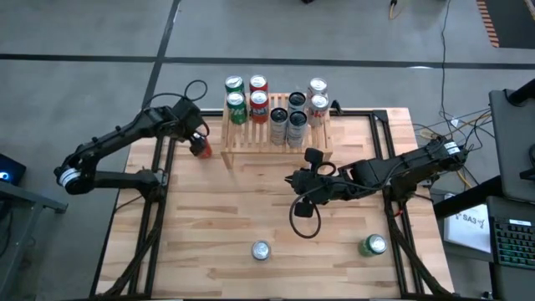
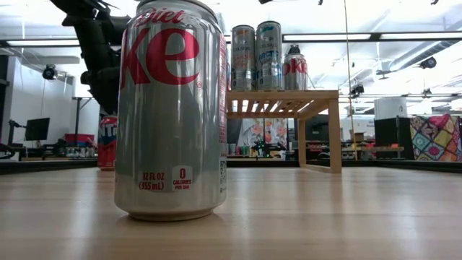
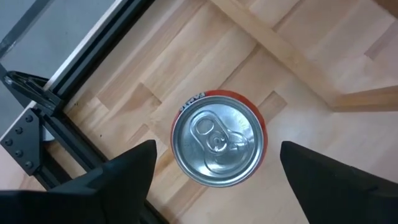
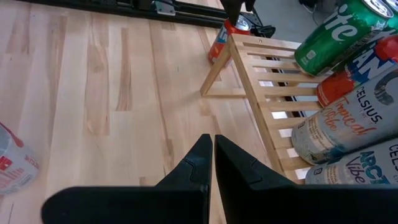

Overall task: Place canned beverage on shelf
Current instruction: Put the red soda can aligned with other red soda can on the shelf

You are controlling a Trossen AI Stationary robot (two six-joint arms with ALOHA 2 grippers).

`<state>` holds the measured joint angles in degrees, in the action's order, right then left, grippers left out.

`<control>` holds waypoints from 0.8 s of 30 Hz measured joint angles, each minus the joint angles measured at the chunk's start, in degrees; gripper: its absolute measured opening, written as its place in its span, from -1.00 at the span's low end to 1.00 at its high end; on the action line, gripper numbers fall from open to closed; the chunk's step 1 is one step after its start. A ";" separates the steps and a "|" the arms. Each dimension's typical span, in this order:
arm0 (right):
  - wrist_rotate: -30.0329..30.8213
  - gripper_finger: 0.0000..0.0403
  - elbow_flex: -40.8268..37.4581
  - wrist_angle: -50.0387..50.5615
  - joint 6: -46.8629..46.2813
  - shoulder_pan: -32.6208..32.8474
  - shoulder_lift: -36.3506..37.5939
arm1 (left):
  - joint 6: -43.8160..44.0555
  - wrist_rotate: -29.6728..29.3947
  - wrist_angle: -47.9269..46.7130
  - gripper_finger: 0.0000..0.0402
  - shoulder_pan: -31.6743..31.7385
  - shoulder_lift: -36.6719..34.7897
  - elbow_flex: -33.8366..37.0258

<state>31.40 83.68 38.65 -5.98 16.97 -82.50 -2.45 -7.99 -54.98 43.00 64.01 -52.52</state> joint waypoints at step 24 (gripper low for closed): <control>0.00 -0.95 0.00 0.01 -1.51 -0.01 0.00 | 1.06 0.02 5.31 0.62 -0.04 0.04 2.83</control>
<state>31.40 83.68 38.66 -7.49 16.96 -82.50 -1.39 -7.97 -49.66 42.96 64.05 -49.69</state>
